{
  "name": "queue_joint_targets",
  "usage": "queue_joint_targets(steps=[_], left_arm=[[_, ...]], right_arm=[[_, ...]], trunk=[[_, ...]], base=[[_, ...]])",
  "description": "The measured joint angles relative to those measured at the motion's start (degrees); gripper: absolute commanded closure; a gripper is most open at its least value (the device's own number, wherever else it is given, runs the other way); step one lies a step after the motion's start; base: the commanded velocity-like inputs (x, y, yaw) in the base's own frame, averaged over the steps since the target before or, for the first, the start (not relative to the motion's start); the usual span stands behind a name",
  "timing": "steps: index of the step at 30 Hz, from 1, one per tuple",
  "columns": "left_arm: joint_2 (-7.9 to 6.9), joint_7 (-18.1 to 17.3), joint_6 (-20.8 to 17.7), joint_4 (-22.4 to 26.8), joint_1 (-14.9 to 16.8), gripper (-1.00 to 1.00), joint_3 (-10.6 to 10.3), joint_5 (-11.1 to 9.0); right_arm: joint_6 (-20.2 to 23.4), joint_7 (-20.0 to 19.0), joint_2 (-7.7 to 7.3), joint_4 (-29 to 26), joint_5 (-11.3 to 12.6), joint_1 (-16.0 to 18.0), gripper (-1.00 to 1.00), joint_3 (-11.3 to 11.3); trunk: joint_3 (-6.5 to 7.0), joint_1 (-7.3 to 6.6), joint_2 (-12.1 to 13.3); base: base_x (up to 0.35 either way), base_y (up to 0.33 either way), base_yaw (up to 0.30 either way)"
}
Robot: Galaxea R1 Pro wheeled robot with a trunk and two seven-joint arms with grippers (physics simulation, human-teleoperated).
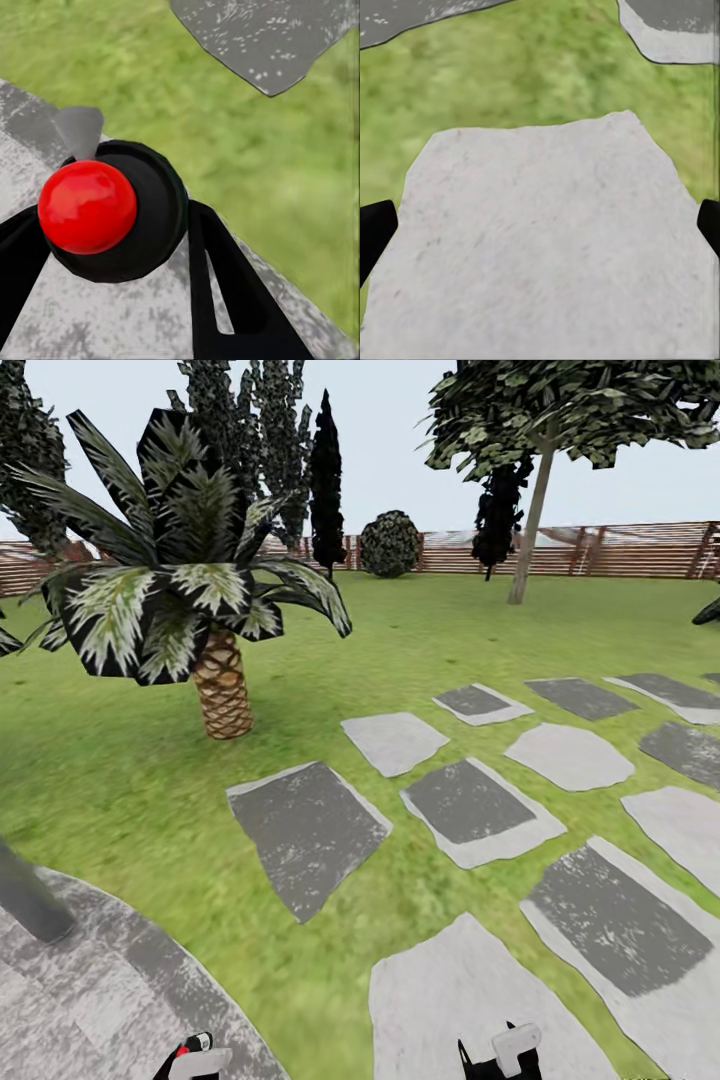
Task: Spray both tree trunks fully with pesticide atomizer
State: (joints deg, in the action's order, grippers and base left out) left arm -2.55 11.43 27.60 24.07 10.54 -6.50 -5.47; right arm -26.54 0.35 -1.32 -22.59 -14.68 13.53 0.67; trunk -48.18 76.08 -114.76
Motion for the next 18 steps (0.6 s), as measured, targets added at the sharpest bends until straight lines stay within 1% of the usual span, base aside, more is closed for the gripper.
queue_joint_targets(steps=[18], left_arm=[[-0.09,0.00,0.00,0.00,0.00,1.00,0.00,0.00]], right_arm=[[0.00,0.00,0.00,-0.08,0.00,0.00,-1.00,0.03]], trunk=[[-0.72,0.00,0.00]], base=[[0.234,-0.199,-0.269]])
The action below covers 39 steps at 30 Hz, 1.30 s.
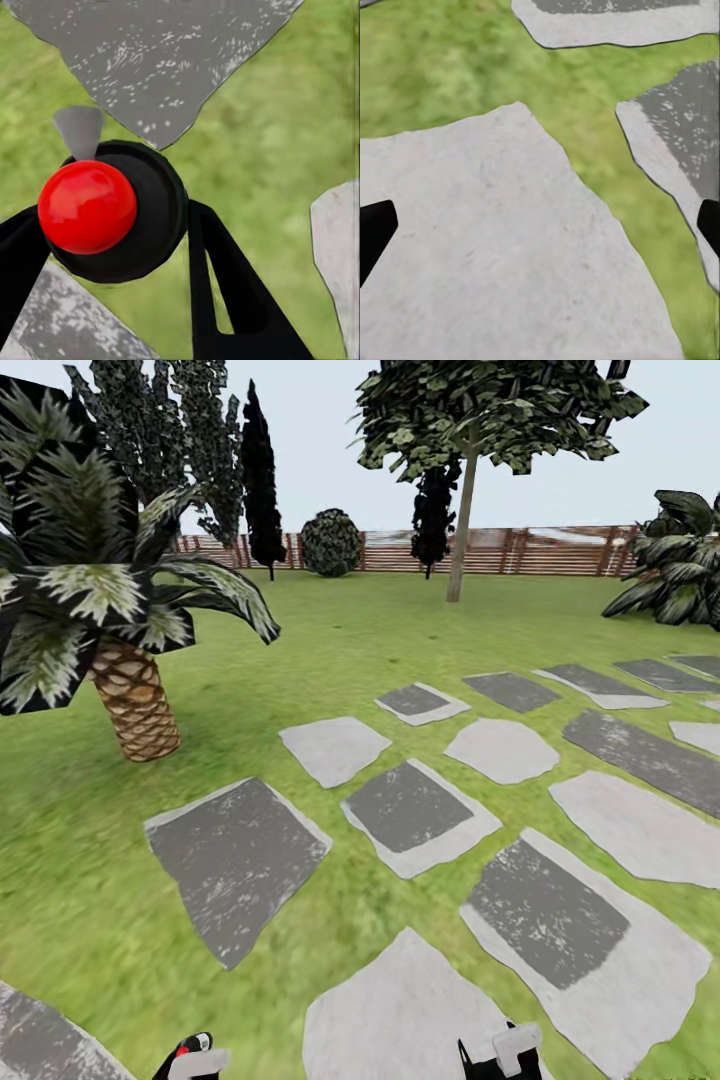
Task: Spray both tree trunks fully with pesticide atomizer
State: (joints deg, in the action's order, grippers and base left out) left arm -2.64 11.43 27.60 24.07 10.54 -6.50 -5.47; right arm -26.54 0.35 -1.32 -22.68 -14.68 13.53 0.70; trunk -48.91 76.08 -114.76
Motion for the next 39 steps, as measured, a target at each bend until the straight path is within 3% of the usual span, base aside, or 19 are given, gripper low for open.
queue_joint_targets(steps=[18,39], left_arm=[[0.00,0.00,0.00,-0.09,-0.01,1.00,0.00,0.00],[0.00,0.00,-0.02,-0.09,-0.02,1.00,0.00,0.00]], right_arm=[[0.00,0.00,0.00,0.00,0.00,0.00,-1.00,0.00],[0.00,-0.09,-0.18,0.09,-0.17,0.00,-1.00,-0.09]], trunk=[[-0.85,0.00,0.00],[-0.94,0.00,0.00]], base=[[0.274,-0.159,-0.261],[0.282,-0.147,-0.012]])
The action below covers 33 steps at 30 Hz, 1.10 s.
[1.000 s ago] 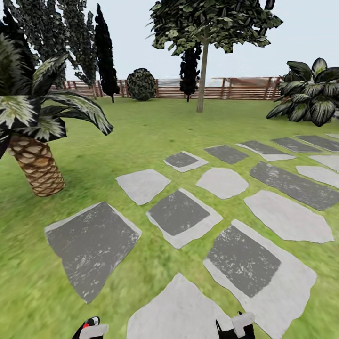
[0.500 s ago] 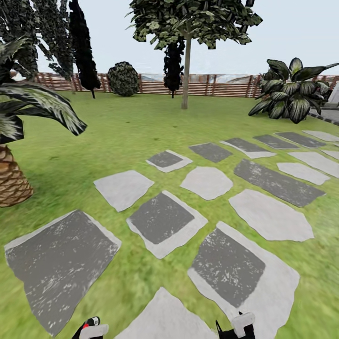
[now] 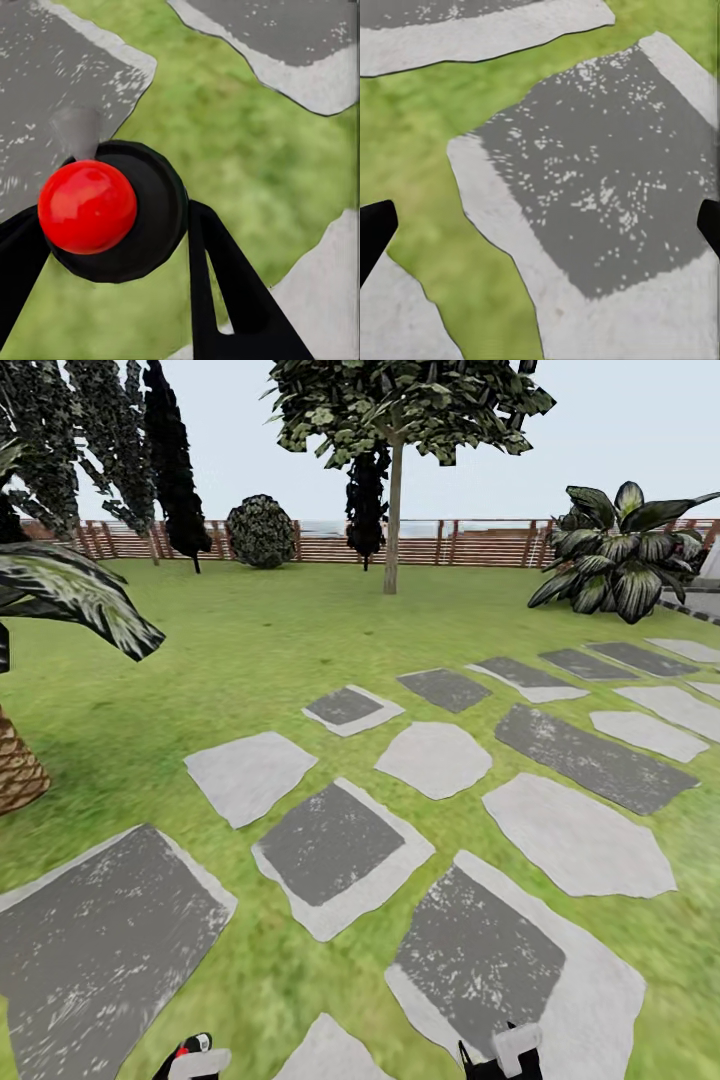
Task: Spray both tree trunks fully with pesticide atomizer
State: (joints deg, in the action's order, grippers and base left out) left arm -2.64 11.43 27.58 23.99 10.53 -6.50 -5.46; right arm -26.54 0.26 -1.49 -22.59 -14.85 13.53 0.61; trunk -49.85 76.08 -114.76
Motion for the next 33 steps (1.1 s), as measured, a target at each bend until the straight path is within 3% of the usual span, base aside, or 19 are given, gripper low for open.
queue_joint_targets(steps=[19,33], left_arm=[[0.00,0.00,-0.03,0.00,0.00,1.00,0.01,0.00],[0.00,0.00,0.02,0.00,-0.05,1.00,0.00,0.00]], right_arm=[[0.00,0.03,0.02,0.19,0.00,0.00,-1.00,-0.08],[0.00,-0.08,0.25,8.17,-0.01,0.00,-1.00,-0.44]], trunk=[[0.00,0.00,0.00],[0.00,0.00,0.00]], base=[[0.286,-0.137,0.000],[0.308,-0.091,0.000]])
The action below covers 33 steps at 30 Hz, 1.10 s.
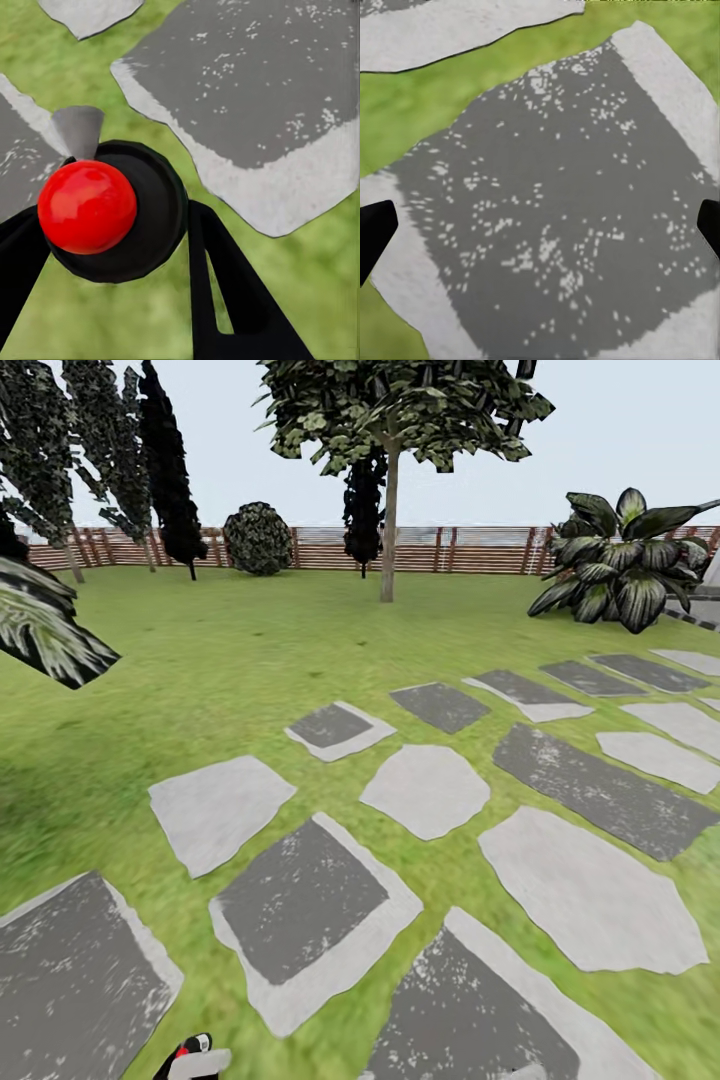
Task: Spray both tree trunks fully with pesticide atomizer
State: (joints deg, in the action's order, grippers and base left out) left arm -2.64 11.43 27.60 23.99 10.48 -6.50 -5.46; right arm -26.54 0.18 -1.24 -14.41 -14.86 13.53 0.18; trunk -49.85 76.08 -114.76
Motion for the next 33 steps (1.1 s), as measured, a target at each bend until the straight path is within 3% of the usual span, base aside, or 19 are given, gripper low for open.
queue_joint_targets(steps=[9,33], left_arm=[[-0.01,0.00,0.00,0.01,0.02,1.00,0.04,0.00],[0.00,0.00,-0.01,0.00,0.00,1.00,0.01,0.01]], right_arm=[[0.11,0.00,0.01,7.15,0.00,0.00,-1.00,0.16],[0.17,0.00,-0.08,8.16,-0.08,0.00,-1.00,0.13]], trunk=[[0.00,0.00,0.00],[0.00,0.00,0.00]], base=[[0.310,-0.087,0.000],[0.311,-0.085,0.000]])
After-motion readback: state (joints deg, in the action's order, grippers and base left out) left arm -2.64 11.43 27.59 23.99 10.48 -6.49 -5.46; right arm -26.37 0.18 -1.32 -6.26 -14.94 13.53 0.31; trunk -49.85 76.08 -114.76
